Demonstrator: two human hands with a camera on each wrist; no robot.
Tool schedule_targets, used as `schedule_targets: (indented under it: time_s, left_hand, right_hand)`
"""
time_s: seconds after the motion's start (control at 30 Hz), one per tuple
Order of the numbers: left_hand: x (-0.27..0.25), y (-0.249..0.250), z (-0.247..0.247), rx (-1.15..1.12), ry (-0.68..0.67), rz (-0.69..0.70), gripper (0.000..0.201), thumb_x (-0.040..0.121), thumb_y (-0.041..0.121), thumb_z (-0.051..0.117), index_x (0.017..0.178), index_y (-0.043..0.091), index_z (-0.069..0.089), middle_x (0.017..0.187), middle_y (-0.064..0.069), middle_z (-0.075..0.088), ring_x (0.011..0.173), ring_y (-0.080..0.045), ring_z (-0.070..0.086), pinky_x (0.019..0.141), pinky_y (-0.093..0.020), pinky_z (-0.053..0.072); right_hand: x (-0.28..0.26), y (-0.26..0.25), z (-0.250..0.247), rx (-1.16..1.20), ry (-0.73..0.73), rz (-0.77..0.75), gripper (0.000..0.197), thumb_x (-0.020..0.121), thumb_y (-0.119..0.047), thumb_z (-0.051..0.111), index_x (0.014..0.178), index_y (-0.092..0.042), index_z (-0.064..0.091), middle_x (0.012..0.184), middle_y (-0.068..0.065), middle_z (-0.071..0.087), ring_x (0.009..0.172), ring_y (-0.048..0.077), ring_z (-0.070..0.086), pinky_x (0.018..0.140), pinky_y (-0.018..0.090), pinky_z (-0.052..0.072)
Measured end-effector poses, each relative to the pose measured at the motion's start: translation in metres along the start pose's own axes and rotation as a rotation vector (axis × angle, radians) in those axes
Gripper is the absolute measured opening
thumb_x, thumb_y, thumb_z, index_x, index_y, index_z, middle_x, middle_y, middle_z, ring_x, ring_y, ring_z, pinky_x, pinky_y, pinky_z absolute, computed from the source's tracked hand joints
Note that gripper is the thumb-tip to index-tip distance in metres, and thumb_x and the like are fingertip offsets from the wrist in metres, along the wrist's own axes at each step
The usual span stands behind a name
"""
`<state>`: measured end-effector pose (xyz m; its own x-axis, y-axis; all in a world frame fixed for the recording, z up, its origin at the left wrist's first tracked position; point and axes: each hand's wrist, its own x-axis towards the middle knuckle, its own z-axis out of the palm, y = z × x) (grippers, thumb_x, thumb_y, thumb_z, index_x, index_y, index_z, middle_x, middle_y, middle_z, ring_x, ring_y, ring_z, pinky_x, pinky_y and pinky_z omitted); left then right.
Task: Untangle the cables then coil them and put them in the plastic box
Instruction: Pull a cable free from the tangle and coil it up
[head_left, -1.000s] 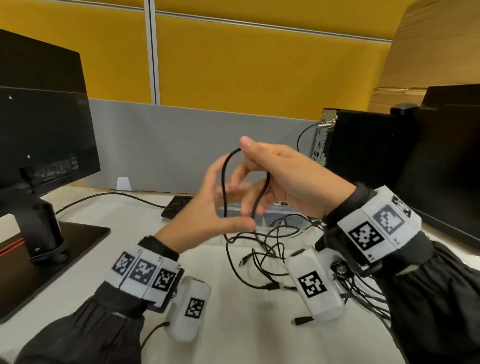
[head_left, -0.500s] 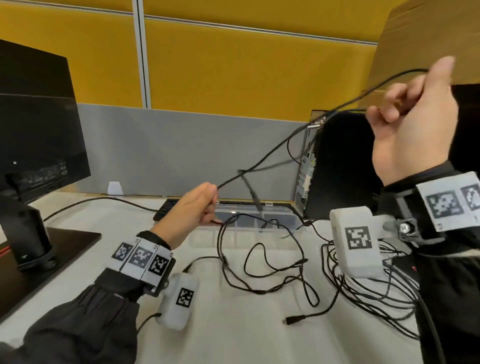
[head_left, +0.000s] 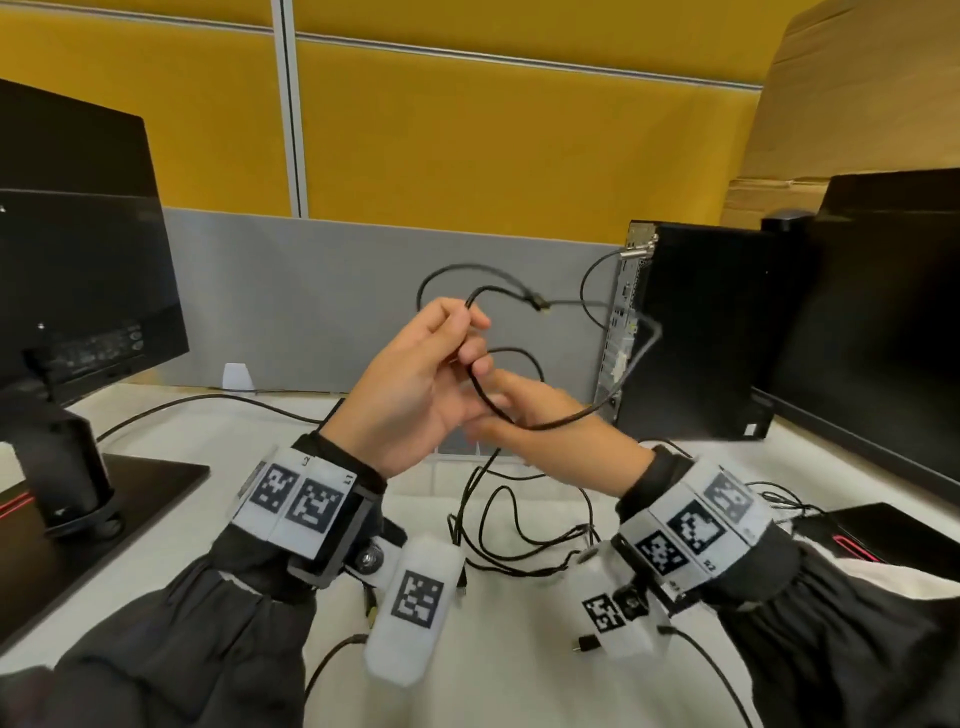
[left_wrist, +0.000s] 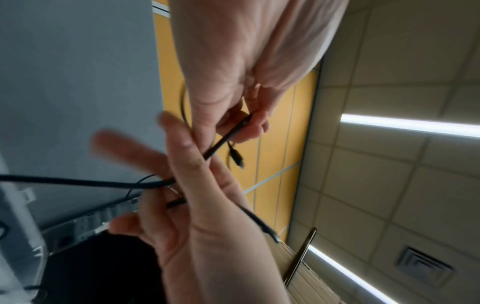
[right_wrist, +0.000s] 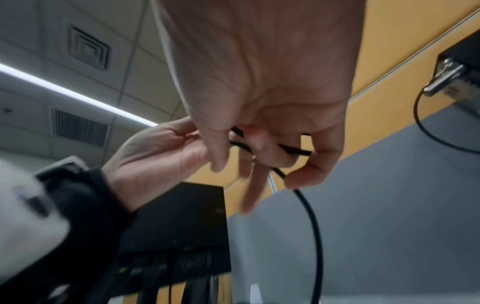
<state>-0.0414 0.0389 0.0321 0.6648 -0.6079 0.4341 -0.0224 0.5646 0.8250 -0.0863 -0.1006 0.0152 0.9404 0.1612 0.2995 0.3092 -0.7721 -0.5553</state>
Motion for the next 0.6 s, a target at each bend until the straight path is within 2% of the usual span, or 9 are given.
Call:
schedule_targets:
  time_s: [0.03, 0.1, 0.23, 0.27, 0.33, 0.4, 0.43, 0.53, 0.6]
  left_hand:
    - [0.0, 0.001, 0.0, 0.016, 0.004, 0.042, 0.02, 0.098, 0.022, 0.035, 0.089, 0.012, 0.049, 0.068, 0.001, 0.042, 0.065, -0.011, 0.045, 0.069, -0.037, 0.05]
    - [-0.001, -0.002, -0.003, 0.07, 0.08, 0.149, 0.021, 0.098, 0.021, 0.035, 0.089, 0.013, 0.052, 0.072, 0.0, 0.048, 0.069, -0.01, 0.051, 0.072, -0.035, 0.054]
    - [0.002, -0.032, -0.025, 0.466, 0.297, 0.17, 0.012, 0.095, 0.027, 0.047, 0.086, 0.023, 0.052, 0.079, 0.008, 0.052, 0.076, -0.007, 0.053, 0.081, -0.038, 0.05]
    - [0.003, -0.041, -0.03, 0.599, 0.251, 0.099, 0.002, 0.092, 0.03, 0.053, 0.091, 0.029, 0.052, 0.086, 0.009, 0.053, 0.083, -0.009, 0.054, 0.082, -0.036, 0.047]
    - [0.002, -0.059, -0.034, 0.843, 0.013, -0.132, 0.031, 0.085, 0.037, 0.062, 0.11, 0.045, 0.046, 0.109, 0.007, 0.051, 0.096, -0.018, 0.058, 0.079, -0.027, 0.046]
    - [0.001, -0.073, -0.032, 0.993, -0.234, -0.323, 0.058, 0.08, 0.043, 0.066, 0.126, 0.053, 0.031, 0.122, 0.003, 0.048, 0.091, -0.018, 0.063, 0.069, -0.019, 0.048]
    - [0.001, -0.077, -0.028, 1.021, -0.306, -0.349, 0.065, 0.079, 0.045, 0.067, 0.129, 0.054, 0.027, 0.122, 0.004, 0.05, 0.087, -0.016, 0.065, 0.066, -0.017, 0.046]
    - [0.006, -0.083, -0.018, 0.972, -0.246, -0.304, 0.074, 0.077, 0.044, 0.069, 0.13, 0.05, 0.017, 0.117, 0.011, 0.052, 0.088, -0.013, 0.065, 0.066, -0.018, 0.047]
    - [0.009, -0.083, -0.01, 0.953, -0.224, -0.28, 0.074, 0.079, 0.048, 0.067, 0.135, 0.043, 0.019, 0.115, 0.007, 0.055, 0.085, -0.011, 0.064, 0.067, -0.02, 0.049]
  right_hand:
    - [0.001, -0.002, -0.005, -0.017, 0.023, -0.017, 0.003, 0.093, -0.023, 0.053, 0.094, -0.021, 0.055, 0.076, -0.009, 0.066, 0.069, -0.001, 0.059, 0.066, 0.021, 0.045]
    - [0.002, -0.006, -0.021, -0.061, 0.153, -0.041, 0.024, 0.096, -0.019, 0.046, 0.074, -0.023, 0.053, 0.059, -0.01, 0.053, 0.054, -0.001, 0.05, 0.057, 0.02, 0.04]
    - [-0.002, -0.012, -0.056, 0.235, 0.426, 0.012, 0.034, 0.1, -0.03, 0.036, 0.069, -0.02, 0.045, 0.052, -0.013, 0.039, 0.045, 0.001, 0.038, 0.056, 0.026, 0.045]
    - [-0.003, -0.013, -0.063, 0.347, 0.451, 0.022, 0.034, 0.1, -0.031, 0.035, 0.069, -0.019, 0.043, 0.048, -0.014, 0.037, 0.042, 0.001, 0.036, 0.056, 0.025, 0.046]
    - [-0.006, -0.012, -0.073, 0.527, 0.494, 0.003, 0.034, 0.101, -0.031, 0.033, 0.07, -0.019, 0.04, 0.045, -0.014, 0.033, 0.041, 0.004, 0.032, 0.057, 0.025, 0.049]
    - [-0.009, -0.012, -0.08, 0.625, 0.503, -0.022, 0.033, 0.101, -0.031, 0.033, 0.071, -0.019, 0.04, 0.047, -0.013, 0.032, 0.044, 0.006, 0.03, 0.058, 0.026, 0.05]
    - [-0.011, -0.011, -0.082, 0.656, 0.497, -0.028, 0.033, 0.101, -0.031, 0.033, 0.071, -0.018, 0.04, 0.048, -0.012, 0.032, 0.045, 0.007, 0.029, 0.059, 0.026, 0.05]
    - [-0.016, -0.006, -0.082, 0.782, 0.489, -0.034, 0.034, 0.101, -0.03, 0.032, 0.071, -0.017, 0.041, 0.048, -0.012, 0.031, 0.044, 0.007, 0.027, 0.062, 0.027, 0.051]
    - [-0.016, -0.004, -0.082, 0.851, 0.497, -0.041, 0.036, 0.101, -0.03, 0.031, 0.07, -0.017, 0.041, 0.048, -0.012, 0.031, 0.041, 0.005, 0.028, 0.063, 0.028, 0.051]
